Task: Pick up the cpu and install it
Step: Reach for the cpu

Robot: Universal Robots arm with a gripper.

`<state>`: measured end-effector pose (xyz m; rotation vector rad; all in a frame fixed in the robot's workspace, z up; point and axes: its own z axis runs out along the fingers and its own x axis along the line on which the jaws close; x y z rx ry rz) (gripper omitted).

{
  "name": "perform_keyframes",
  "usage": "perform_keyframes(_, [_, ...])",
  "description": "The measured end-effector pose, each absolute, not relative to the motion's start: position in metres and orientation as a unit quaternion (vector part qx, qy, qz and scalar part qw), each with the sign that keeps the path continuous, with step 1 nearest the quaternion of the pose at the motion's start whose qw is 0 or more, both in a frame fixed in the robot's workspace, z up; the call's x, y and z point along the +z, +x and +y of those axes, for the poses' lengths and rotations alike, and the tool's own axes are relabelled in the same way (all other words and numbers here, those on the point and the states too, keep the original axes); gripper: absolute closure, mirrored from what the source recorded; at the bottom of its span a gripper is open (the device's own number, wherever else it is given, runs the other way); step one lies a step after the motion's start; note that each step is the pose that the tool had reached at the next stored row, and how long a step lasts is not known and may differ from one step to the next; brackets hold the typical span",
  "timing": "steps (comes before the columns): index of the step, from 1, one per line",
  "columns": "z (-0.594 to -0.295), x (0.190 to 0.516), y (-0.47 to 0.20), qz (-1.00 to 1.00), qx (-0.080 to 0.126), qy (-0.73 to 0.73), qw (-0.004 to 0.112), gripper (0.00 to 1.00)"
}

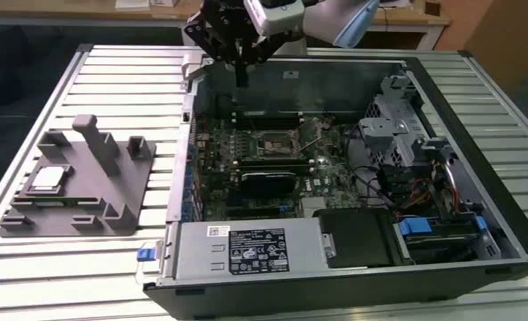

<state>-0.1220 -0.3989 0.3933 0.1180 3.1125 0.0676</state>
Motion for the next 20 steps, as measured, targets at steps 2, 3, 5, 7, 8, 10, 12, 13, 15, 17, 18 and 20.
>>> perform_keyframes(2, [-0.399,0.393,-0.122,0.999,0.022,0.038,0.013,0.89])
perform_keyframes(3, [-0.399,0.393,-0.122,0.999,0.022,0.038,0.013,0.89])
perform_keyframes(5, [-0.399,0.393,-0.122,0.999,0.022,0.038,0.013,0.89])
perform_keyframes(7, [-0.399,0.393,-0.122,0.999,0.022,0.038,0.013,0.89])
perform_keyframes(8, [-0.399,0.393,-0.122,0.999,0.022,0.038,0.013,0.89])
perform_keyframes(10, [-0.399,0.393,-0.124,0.999,0.022,0.038,0.013,0.89])
perform_keyframes(12, [-0.399,0.393,-0.125,0.999,0.022,0.038,0.013,0.89])
perform_keyframes(13, [-0.399,0.393,-0.126,0.999,0.022,0.038,0.013,0.89])
perform_keyframes(15, [-0.399,0.393,-0.128,0.999,0.022,0.038,0.013,0.89])
perform_keyframes(17, [-0.399,0.393,-0.130,0.999,0.022,0.038,0.013,0.89])
perform_keyframes(18, [-0.399,0.393,-0.132,0.999,0.022,0.038,0.013,0.89])
perform_keyframes(20, [-0.399,0.393,-0.135,0.999,0.022,0.038,0.013,0.89])
